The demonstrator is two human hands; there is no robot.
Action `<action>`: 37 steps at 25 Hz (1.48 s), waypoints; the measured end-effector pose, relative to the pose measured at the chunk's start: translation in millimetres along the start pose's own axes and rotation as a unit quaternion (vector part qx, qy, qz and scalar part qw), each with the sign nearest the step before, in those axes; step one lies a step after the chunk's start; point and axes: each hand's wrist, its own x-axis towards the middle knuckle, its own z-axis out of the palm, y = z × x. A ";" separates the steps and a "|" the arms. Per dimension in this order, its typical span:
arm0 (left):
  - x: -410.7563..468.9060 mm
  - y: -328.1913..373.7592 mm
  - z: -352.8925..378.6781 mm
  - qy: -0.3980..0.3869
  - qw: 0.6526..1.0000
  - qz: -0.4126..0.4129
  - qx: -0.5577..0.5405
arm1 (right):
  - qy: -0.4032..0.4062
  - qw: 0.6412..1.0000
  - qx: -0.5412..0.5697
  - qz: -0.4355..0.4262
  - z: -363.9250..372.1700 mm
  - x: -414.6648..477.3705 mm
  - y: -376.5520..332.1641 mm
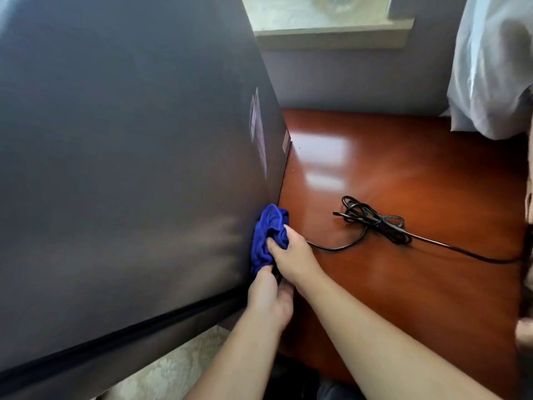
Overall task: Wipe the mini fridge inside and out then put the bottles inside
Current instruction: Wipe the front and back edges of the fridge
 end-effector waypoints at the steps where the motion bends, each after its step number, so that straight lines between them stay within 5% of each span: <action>1: -6.1 7.7 10.8 -0.017 1.000 0.005 -0.005 | 0.019 1.000 0.008 -0.019 -3.3 1.7 -17.7; 5: -69.7 56.9 86.3 -0.156 0.986 0.052 -0.038 | 0.102 0.978 0.022 -0.178 -29.6 4.4 -139.1; 9: -162.2 117.0 139.2 -0.310 0.939 0.139 -0.049 | 0.144 0.913 0.001 -0.381 -53.1 -31.9 -286.0; 12: -191.9 136.5 147.2 -0.382 0.908 0.164 -0.057 | 0.151 0.867 -0.002 -0.474 -53.3 -46.5 -326.0; 15: -165.0 127.9 148.2 -0.343 0.925 0.157 -0.034 | 0.140 0.900 0.002 -0.413 -55.5 -29.2 -301.9; 20: -65.4 79.5 134.0 -0.202 0.976 0.082 0.005 | 0.092 0.982 0.016 -0.162 -48.9 34.3 -184.3; 27: -9.5 32.3 70.9 -0.042 0.999 0.014 0.001 | -0.012 0.999 0.032 0.032 -23.9 65.5 -32.8; 31: -31.1 49.0 98.4 -0.098 0.993 0.041 -0.042 | 0.058 0.996 0.051 -0.040 -38.2 55.8 -112.6; 37: -125.4 119.5 161.2 -0.376 0.917 0.117 -0.067 | 0.105 0.936 0.080 -0.325 -62.6 32.5 -282.6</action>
